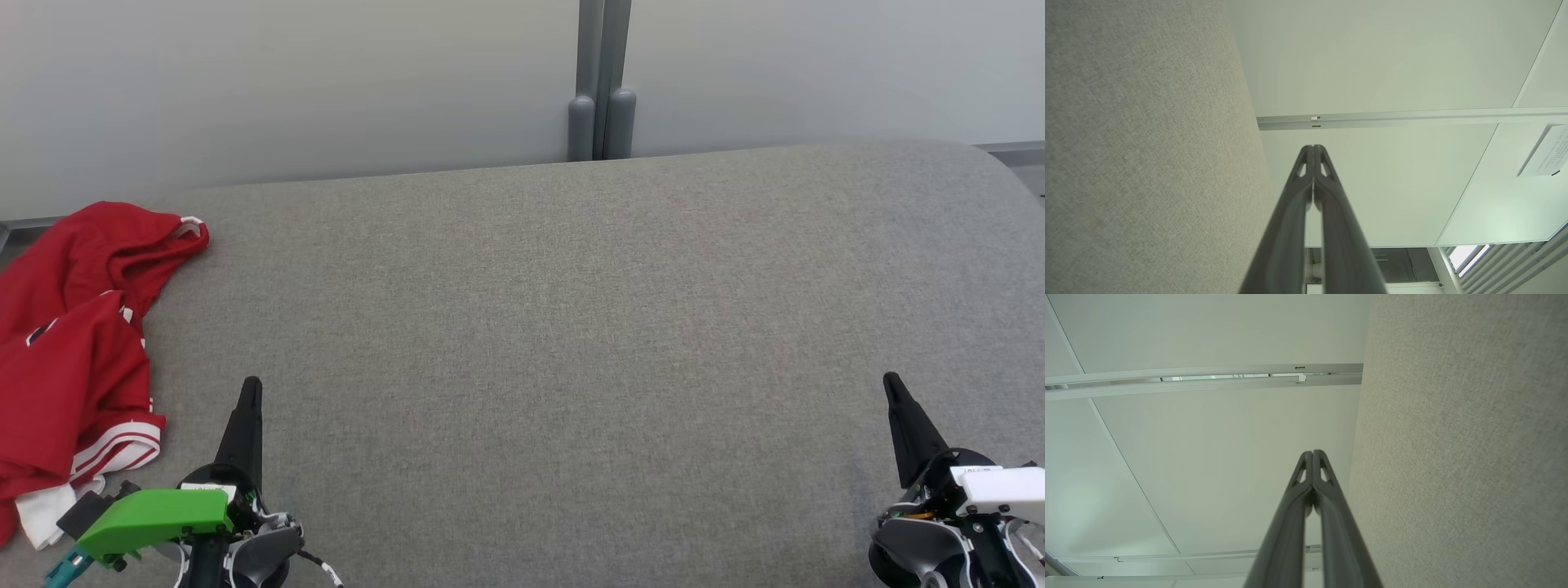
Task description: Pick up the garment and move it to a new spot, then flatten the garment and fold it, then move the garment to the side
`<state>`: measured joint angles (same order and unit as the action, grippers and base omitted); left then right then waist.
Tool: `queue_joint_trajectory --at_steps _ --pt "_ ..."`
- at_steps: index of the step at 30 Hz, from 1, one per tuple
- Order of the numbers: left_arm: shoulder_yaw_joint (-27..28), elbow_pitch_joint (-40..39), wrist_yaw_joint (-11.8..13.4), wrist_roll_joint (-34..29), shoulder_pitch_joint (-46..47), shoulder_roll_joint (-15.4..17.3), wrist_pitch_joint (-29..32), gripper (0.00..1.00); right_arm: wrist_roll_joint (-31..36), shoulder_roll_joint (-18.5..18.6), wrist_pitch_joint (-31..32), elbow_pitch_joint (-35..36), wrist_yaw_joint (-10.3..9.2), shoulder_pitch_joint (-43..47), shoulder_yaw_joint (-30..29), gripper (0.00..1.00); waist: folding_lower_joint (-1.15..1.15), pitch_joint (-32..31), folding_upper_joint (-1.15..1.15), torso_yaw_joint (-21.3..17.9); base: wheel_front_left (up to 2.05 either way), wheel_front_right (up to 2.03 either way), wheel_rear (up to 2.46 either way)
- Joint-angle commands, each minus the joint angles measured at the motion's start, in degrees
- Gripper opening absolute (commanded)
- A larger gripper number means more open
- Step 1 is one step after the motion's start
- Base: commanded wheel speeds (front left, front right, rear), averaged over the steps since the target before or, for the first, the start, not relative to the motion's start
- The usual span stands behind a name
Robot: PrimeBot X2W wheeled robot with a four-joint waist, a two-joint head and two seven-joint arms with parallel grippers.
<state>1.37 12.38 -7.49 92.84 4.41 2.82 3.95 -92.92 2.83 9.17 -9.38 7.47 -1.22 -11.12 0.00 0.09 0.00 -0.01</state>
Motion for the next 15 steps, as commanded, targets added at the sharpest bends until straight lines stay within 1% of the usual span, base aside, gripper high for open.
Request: queue_joint_trajectory --at_steps 1,11,12,15 --pt "0.00 -0.20 -0.19 0.32 0.70 0.07 -0.23 0.00 0.31 0.14 0.06 0.10 0.05 -0.19 -0.05 0.00 0.00 0.00 0.00 0.00 0.00 0.00 0.00" --pt "0.00 -0.20 -0.19 0.32 0.70 0.07 -0.23 0.00 0.31 0.14 0.06 0.10 0.04 -0.19 -0.05 0.00 0.00 0.00 0.00 0.00 0.00 0.00 0.00" --pt "0.00 0.00 -0.01 0.00 0.00 0.00 -0.01 1.00 0.00 0.00 -0.01 0.00 0.00 0.00 0.00 1.00 0.00 0.00 0.00 0.00 0.00 0.00 0.00" --pt "-0.10 1.30 0.01 -0.04 -0.88 -0.16 -0.04 1.00 0.01 -0.47 -0.07 -1.27 -0.01 0.65 0.20 1.00 0.00 0.00 0.00 0.00 0.00 0.00 0.00"
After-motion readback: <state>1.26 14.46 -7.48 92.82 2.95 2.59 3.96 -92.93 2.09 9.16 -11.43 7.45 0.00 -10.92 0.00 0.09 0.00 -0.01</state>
